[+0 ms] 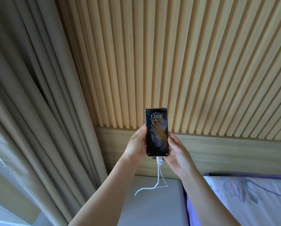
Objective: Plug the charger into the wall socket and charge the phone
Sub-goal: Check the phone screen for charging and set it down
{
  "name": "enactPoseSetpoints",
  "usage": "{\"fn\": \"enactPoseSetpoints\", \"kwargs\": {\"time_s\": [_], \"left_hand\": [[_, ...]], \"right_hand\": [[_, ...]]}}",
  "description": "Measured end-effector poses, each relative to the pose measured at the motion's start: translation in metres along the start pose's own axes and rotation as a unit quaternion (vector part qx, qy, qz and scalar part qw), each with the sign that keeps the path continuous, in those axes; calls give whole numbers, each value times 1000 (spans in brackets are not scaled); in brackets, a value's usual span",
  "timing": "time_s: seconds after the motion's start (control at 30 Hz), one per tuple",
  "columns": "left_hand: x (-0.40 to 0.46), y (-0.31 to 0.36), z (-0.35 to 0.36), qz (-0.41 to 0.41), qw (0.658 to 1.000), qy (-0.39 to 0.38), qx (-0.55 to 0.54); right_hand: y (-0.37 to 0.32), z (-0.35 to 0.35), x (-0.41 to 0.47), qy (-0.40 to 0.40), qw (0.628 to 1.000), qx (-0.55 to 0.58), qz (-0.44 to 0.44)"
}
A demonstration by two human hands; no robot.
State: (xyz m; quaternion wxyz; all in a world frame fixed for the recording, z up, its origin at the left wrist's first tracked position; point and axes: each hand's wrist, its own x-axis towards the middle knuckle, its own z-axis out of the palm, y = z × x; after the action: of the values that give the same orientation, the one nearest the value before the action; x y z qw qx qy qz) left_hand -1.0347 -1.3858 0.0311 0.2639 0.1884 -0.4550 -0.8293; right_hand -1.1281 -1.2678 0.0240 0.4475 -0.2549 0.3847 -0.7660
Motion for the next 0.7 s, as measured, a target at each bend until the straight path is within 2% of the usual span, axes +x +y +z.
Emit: {"fn": "enactPoseSetpoints", "kwargs": {"time_s": [0.23,0.7], "left_hand": [[-5,-2,-1,3,999,-14,32],[-5,-10,-4,-16,1000,16,13]], "right_hand": [[3,-5,-3,-19,1000,-10,7],[10,-9,-2,-15,1000,5,20]]}}
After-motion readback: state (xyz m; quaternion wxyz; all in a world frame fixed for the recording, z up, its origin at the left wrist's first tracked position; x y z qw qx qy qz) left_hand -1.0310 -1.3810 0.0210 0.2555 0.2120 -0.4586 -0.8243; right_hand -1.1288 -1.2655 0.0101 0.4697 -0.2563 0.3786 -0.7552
